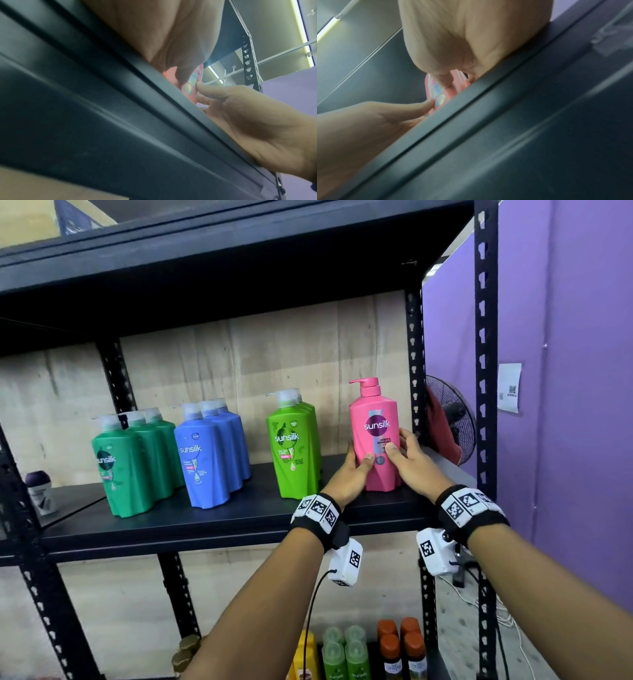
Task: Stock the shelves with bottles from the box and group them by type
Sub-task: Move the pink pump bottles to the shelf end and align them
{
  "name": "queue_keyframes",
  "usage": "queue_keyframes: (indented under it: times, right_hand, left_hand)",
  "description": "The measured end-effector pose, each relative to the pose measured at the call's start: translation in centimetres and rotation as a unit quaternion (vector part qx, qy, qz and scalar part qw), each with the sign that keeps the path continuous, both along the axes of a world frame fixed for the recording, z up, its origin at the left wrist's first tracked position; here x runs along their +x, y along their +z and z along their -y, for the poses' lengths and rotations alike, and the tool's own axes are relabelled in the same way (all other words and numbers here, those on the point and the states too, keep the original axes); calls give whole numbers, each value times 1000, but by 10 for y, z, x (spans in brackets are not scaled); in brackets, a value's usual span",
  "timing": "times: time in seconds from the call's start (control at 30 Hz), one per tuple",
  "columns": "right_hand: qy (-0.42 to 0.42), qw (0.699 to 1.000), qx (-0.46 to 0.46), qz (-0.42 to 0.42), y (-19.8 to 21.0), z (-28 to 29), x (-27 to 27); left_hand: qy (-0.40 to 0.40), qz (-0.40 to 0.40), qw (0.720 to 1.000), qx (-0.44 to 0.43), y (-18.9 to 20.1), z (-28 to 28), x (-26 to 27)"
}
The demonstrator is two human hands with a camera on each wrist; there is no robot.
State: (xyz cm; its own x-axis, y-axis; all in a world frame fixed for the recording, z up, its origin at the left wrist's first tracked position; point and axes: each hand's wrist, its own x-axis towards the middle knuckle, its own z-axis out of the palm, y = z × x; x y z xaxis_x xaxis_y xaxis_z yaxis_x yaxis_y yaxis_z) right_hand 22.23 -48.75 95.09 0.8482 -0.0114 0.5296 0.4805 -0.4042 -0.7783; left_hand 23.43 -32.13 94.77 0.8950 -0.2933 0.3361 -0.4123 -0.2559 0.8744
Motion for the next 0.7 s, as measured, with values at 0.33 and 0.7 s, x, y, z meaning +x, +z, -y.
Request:
queue_keyframes:
  times: [0.33,0.7]
  right_hand:
    - [-16,999,-46,0,-1,1,0]
    - [13,1000,23,-13,18,4,2]
  left_hand:
    - [22,12,998,62,-1,0,6]
    - [51,22,998,10,-7,0,4]
